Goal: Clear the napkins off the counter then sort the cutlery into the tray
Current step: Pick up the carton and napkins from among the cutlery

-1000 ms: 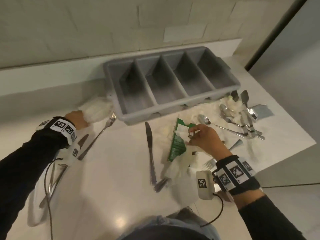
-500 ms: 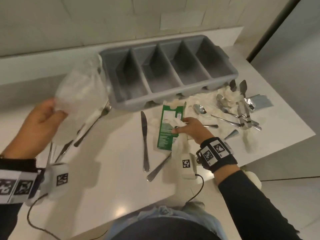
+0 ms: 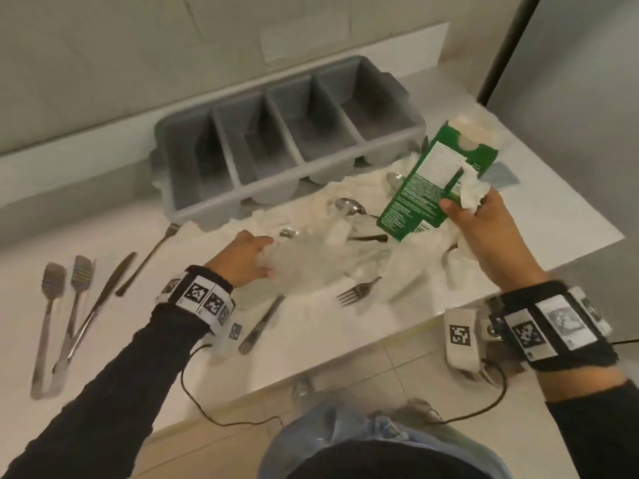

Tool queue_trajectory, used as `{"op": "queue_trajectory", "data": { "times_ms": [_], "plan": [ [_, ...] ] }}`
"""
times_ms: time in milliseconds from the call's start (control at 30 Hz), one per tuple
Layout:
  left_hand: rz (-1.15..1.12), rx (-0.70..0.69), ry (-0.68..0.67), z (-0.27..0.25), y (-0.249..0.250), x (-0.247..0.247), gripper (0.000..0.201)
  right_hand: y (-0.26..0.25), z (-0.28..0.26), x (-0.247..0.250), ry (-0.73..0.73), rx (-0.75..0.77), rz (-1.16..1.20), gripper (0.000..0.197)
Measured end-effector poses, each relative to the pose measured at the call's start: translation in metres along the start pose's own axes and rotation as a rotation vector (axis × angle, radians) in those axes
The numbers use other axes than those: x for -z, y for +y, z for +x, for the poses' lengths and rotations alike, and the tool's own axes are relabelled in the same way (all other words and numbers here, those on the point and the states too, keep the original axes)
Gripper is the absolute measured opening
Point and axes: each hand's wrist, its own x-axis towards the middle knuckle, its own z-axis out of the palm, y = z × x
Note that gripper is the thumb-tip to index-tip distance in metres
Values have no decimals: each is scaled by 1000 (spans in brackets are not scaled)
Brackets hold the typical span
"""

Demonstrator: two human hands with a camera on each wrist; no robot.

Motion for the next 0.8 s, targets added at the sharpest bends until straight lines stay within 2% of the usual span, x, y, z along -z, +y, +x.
{"op": "queue_trajectory", "data": {
  "times_ms": [67,200,300,367,467,567,633,700,800],
  "plan": [
    [161,6,-3,8,9,-8,69,20,2,13,-2,-16,-8,45],
    [340,44,82,12,20,-18,42,43,3,24,-4,-27,-70,49],
    [233,124,145,7,22,-21,35,53,7,24,-98,-116,-26,44],
    [83,201,271,1,18,-11,32,53,11,25,-145,-184,65,44],
    [-76,265,463,-14,12,22,24,58,24,32,-146,-245,140,64],
    [-134,305,612,-31,14,58,28,54,27,37,-61,-242,191,34],
    [-207,274,686,-39,23,78,30,51,23,41,31,-216,203,25],
    [-256,162,736,-43,43,89,29,47,13,50,130,-168,193,24],
    [-290,-81,675,-44,94,84,15,53,-3,76,301,-162,270,30]
  ]
}}
